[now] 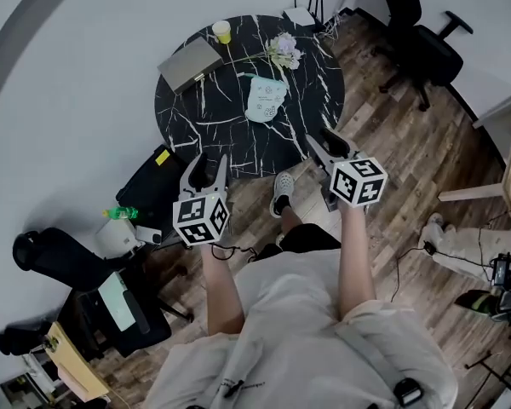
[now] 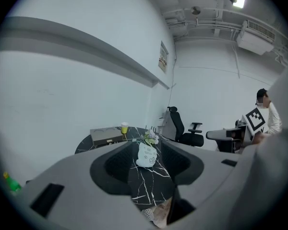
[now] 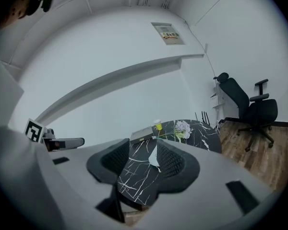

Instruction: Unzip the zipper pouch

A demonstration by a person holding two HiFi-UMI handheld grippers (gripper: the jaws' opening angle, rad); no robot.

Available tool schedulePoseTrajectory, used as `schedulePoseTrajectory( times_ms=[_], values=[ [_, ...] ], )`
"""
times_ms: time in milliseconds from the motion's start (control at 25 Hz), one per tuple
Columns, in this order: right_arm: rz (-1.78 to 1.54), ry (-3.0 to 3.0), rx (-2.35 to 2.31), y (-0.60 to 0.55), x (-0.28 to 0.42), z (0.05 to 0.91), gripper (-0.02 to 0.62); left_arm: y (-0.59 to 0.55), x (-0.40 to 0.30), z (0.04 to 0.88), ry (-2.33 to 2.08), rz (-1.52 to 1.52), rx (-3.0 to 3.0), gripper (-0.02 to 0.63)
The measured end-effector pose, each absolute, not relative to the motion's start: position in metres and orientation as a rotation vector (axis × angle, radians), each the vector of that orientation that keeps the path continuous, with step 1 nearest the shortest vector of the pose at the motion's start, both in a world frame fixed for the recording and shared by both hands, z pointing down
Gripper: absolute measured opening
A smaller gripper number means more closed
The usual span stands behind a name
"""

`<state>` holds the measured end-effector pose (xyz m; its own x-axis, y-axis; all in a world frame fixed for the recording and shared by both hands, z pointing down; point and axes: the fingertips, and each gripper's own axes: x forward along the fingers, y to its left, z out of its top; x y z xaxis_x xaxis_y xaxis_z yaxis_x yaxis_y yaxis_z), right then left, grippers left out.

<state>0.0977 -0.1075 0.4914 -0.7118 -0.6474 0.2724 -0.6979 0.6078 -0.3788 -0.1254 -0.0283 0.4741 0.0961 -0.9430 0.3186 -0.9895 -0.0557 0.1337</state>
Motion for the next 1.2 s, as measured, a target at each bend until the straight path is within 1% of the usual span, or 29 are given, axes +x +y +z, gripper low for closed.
schedulePoseTrajectory(
  times_ms=[160, 360, 640, 920, 1200],
  values=[
    [0.729, -2.702, 1.110, -0.139, 0.086, 0.504, 0.187, -0.066, -0.130, 0.481, -1.893, 0.222, 2.066, 0.192],
    [0.793, -2.645, 1.131, -0.202, 0.083, 0.522, 0.196, -0.131, -0.121, 0.487, -1.807, 0.338, 2.130, 0.192],
    [0.829, -2.659, 1.105, -0.274, 0.058, 0.516, 0.198, -0.209, -0.138, 0.470, -1.789, 0.346, 2.154, 0.192],
    [0.893, -2.605, 1.010, -0.329, 0.031, 0.547, 0.198, -0.278, -0.148, 0.480, -1.752, 0.365, 2.160, 0.192],
    [0.958, -2.546, 1.084, -0.388, 0.032, 0.576, 0.194, -0.335, -0.152, 0.495, -1.713, 0.392, 2.151, 0.192]
  ],
)
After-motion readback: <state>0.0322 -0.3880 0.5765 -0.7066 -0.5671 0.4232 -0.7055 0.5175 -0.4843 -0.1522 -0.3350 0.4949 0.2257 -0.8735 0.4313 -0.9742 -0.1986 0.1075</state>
